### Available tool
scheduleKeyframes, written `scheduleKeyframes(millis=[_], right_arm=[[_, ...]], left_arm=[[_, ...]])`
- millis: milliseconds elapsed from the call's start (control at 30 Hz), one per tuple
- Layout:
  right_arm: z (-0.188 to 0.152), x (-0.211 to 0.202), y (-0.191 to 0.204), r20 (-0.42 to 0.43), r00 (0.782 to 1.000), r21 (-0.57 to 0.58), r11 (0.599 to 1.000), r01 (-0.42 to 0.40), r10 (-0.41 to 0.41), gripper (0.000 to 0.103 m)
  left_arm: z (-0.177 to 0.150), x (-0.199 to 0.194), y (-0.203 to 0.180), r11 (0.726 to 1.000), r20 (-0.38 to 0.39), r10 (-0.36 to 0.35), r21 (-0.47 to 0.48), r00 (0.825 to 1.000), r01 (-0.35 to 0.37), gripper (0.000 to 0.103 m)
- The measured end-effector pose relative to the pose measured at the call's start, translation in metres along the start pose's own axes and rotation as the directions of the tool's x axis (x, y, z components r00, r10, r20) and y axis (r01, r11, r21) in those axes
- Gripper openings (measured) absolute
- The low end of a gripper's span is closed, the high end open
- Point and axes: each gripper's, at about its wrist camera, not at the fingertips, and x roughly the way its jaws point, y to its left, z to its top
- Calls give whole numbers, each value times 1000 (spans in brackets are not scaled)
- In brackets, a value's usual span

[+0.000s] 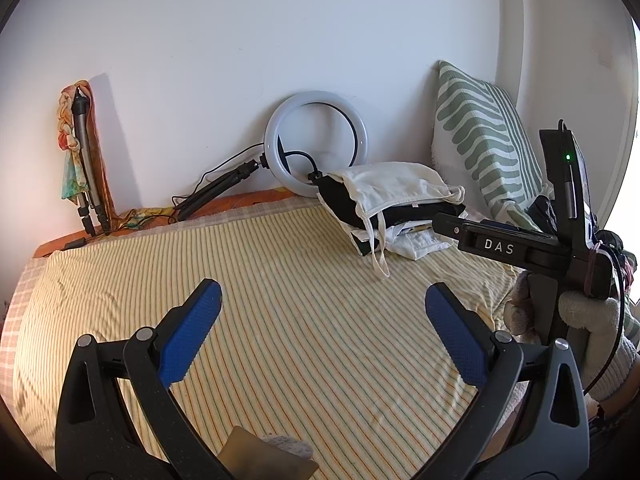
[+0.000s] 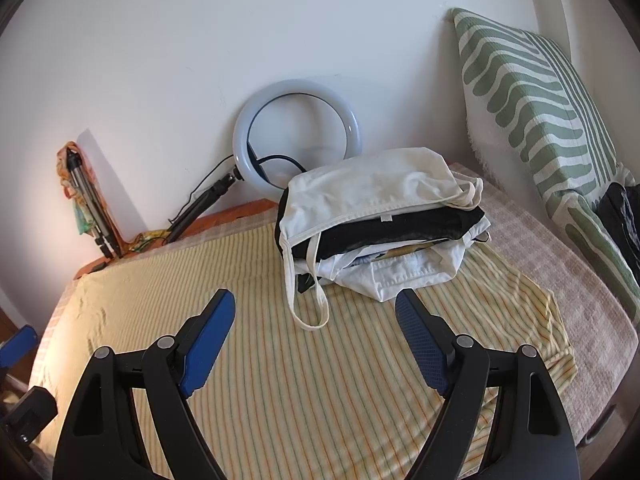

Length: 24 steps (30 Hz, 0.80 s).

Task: Fold small clothes

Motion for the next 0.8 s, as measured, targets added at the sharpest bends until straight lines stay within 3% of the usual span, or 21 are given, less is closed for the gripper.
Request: scheduleKeyframes(millis=[800], right_arm=[[-2,2,-1,-6,1000,10,1000,-10,10,83]], left_arm=[[-1,1,-2,999,-7,18,34,1000,-18,103]])
